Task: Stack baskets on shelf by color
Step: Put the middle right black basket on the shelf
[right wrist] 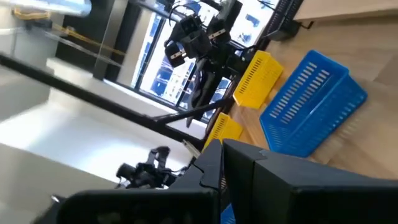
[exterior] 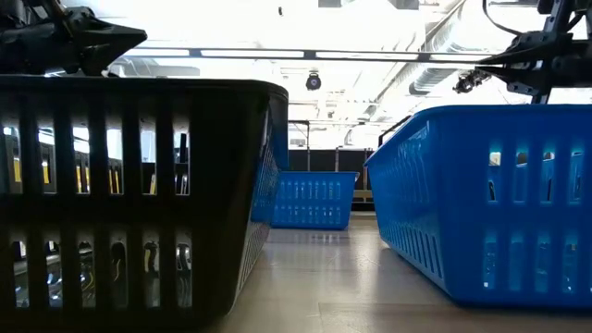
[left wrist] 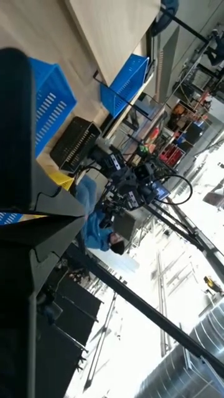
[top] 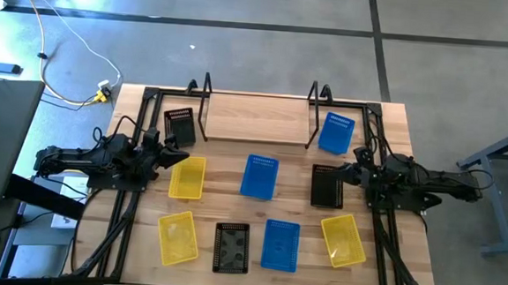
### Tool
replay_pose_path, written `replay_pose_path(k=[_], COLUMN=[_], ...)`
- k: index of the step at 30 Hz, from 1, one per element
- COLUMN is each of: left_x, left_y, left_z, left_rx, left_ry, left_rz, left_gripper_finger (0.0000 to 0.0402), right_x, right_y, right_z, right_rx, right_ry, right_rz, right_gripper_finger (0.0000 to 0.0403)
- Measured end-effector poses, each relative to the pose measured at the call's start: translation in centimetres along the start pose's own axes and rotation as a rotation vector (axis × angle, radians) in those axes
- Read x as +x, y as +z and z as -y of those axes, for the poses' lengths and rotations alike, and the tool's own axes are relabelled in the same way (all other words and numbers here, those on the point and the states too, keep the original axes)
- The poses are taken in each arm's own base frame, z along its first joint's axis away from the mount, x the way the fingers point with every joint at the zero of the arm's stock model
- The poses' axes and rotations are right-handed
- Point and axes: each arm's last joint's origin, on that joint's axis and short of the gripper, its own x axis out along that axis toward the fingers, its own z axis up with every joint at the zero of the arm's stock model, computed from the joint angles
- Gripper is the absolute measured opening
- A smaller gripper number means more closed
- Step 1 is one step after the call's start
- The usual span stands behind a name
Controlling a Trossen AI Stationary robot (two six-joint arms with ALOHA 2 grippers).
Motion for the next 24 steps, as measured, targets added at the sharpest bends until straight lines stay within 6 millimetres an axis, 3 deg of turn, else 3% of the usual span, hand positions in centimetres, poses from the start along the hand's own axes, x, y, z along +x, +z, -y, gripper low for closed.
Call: replay_pose_path(k=[12, 18, 24], left_x=[0.0, 0.0, 0.0], left_y=[0.0, 0.0, 0.0], left_z=[0.0, 0.0, 0.0], left_rx=[-0.003, -0.006, 0.004], left_ry=[0.000, 0.001, 0.001], left_rz=[0.000, 0.000, 0.000], left_gripper_finger=[0.0001, 0.0001, 0.0001], right_x=[-0.2, -0.3, -0.6], right_y=[0.8, 1.2, 2.7], right_z=[-1.6, -2.4, -5.2], right_rx=[-0.049, -0.068, -0.169], right_ry=[0.162, 0.190, 0.210], right_rz=[0.091, 0.109, 0.130], right_gripper_finger=[0.0007, 0.0056, 0.0092])
